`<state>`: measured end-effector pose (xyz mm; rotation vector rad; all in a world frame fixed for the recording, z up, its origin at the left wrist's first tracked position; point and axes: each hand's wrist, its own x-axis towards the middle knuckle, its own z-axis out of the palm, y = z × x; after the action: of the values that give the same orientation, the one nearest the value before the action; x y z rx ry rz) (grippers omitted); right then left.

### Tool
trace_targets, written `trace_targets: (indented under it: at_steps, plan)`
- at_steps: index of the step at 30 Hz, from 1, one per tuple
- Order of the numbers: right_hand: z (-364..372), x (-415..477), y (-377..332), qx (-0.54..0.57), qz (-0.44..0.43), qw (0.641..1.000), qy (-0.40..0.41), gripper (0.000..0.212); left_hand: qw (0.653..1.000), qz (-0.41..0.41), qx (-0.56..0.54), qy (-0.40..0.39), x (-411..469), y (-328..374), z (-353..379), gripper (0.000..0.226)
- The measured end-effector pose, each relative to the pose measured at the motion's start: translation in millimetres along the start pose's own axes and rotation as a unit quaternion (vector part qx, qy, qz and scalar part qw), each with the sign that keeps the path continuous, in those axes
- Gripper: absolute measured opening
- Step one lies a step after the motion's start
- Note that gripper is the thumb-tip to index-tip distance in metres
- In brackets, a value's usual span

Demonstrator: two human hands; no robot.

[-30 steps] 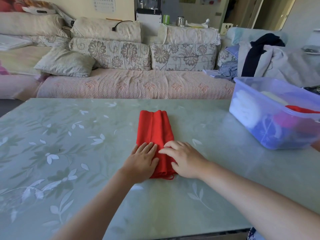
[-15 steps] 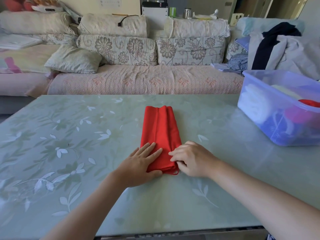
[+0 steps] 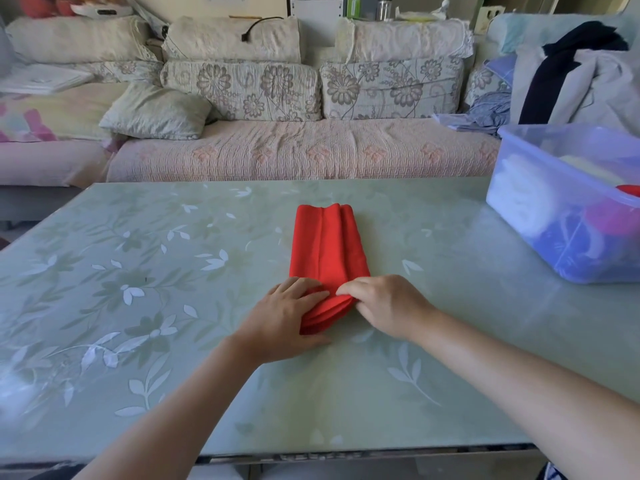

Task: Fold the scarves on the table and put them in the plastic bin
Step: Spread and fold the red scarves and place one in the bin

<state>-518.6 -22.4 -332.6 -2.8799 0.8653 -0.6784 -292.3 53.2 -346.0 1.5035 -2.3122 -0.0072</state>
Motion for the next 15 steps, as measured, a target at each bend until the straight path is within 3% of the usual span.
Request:
trace_targets:
  at_steps: [3,6,9,10,13,15]
  plan:
    - [-16,-2,4,0.081,0.055,0.995,0.012,0.039,0.995,0.030,-0.061,0.072,2,6,-6,0.050]
    - [-25,-13,6,0.131,0.100,0.986,-0.013,0.041,0.987,-0.007,-0.104,0.119,3,10,-8,0.034]
    - [-30,-22,5,0.089,0.107,0.985,-0.097,0.082,0.979,-0.060,-0.157,0.117,6,10,-6,0.022]
    - [-28,-24,5,0.059,0.101,0.987,-0.111,0.085,0.975,-0.087,-0.166,0.116,8,9,-5,0.020]
    - [-22,-21,4,0.051,0.114,0.992,-0.022,0.043,0.959,-0.181,-0.177,0.128,15,8,-4,0.017]
    - [-24,-16,4,0.070,0.161,0.984,0.029,0.035,0.942,-0.235,-0.190,0.144,21,8,-4,0.014]
